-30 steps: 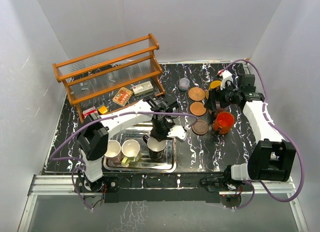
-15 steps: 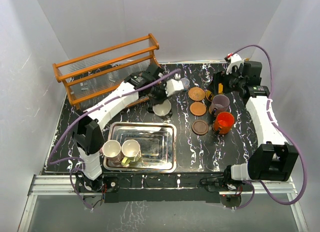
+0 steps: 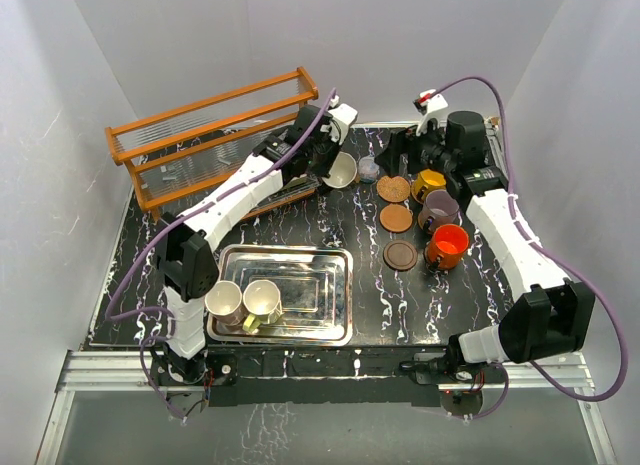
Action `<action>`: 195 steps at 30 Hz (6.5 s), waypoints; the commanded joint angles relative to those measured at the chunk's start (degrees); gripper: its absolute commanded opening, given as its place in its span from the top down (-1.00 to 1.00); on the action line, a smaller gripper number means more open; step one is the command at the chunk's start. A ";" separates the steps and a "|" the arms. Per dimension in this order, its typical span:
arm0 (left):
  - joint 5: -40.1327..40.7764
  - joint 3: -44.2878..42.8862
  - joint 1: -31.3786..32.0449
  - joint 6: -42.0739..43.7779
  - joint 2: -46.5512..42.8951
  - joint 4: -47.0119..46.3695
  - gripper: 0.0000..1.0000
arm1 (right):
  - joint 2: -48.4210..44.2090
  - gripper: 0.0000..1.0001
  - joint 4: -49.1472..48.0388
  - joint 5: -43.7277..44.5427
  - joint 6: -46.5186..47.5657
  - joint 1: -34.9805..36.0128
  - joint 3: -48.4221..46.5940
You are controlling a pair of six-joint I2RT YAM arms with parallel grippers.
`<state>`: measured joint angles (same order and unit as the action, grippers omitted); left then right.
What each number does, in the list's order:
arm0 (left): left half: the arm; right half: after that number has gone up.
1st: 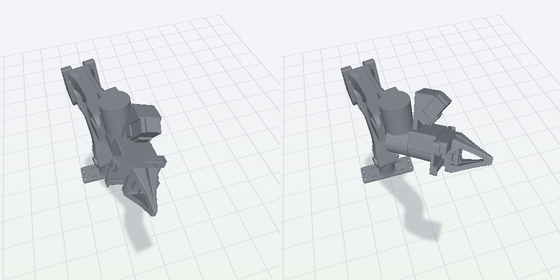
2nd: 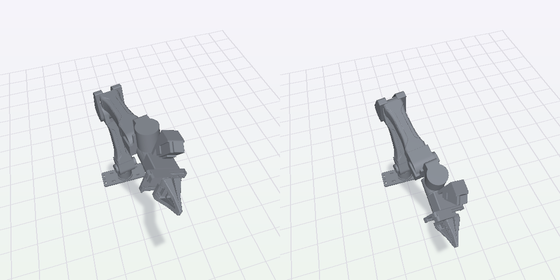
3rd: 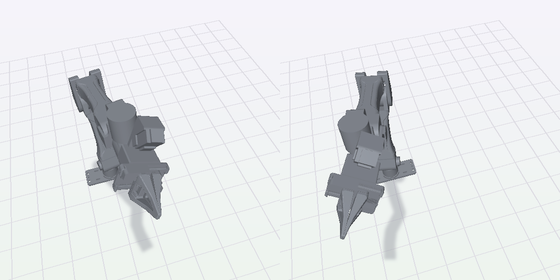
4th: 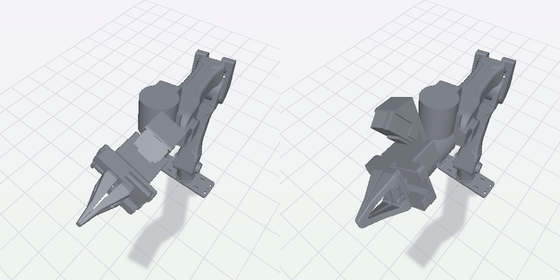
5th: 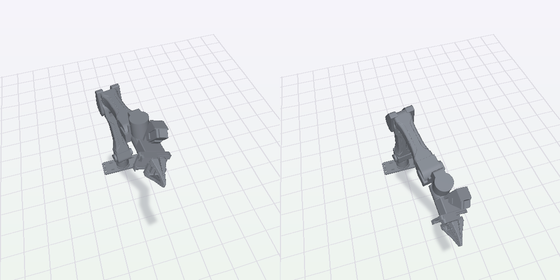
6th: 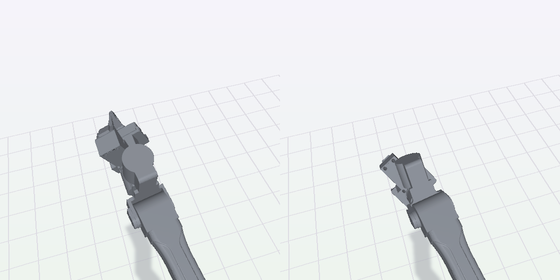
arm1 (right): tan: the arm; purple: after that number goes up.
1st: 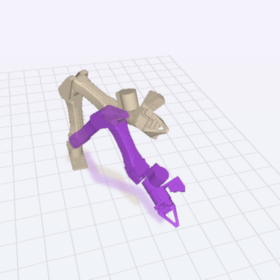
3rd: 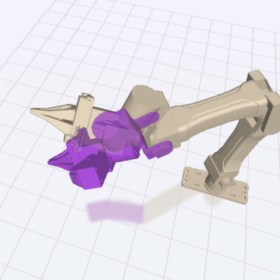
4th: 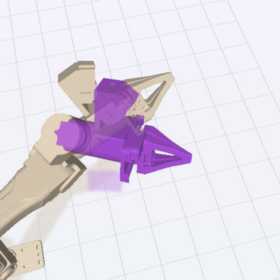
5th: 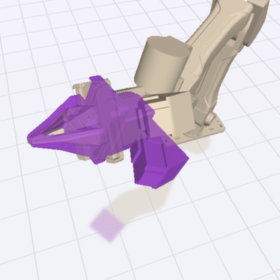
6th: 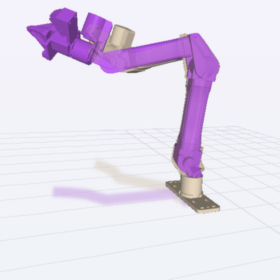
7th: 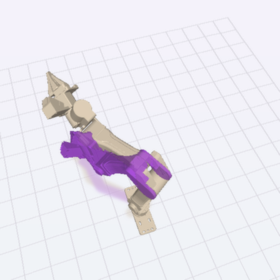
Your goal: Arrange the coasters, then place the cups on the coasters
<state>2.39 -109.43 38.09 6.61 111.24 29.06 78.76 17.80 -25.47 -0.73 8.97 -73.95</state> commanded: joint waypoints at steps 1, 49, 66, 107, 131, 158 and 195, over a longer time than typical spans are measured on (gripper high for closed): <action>8.40 -0.65 0.23 -13.93 -1.58 -8.29 1.00 | -0.19 -0.55 -5.45 4.35 -3.28 3.88 -1.21; 16.19 5.37 8.32 -18.21 -5.65 -14.28 0.68 | 8.39 1.00 -1.73 30.67 -2.40 11.13 -2.68; 9.86 10.60 8.17 -11.22 -10.29 -12.77 -0.04 | 9.46 1.00 -0.40 31.72 -2.78 5.67 -4.23; 9.65 21.17 7.79 -4.33 -16.40 -13.86 -0.97 | 33.53 1.00 14.68 26.95 -7.08 -2.33 -27.19; 8.56 21.79 7.77 -3.76 -16.71 -13.76 -0.97 | 36.76 1.00 18.29 25.30 -5.02 -3.96 -31.00; 8.06 21.88 7.79 -3.45 -16.39 -13.59 -0.97 | 37.77 1.00 21.72 23.41 -3.75 -4.08 -34.65; 8.01 22.24 7.77 -3.23 -16.54 -13.50 -0.97 | 41.87 0.73 25.06 23.56 -1.11 -4.06 -37.54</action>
<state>10.90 -87.24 46.19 2.98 97.67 15.44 120.38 45.12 -1.08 -2.46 5.13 -107.18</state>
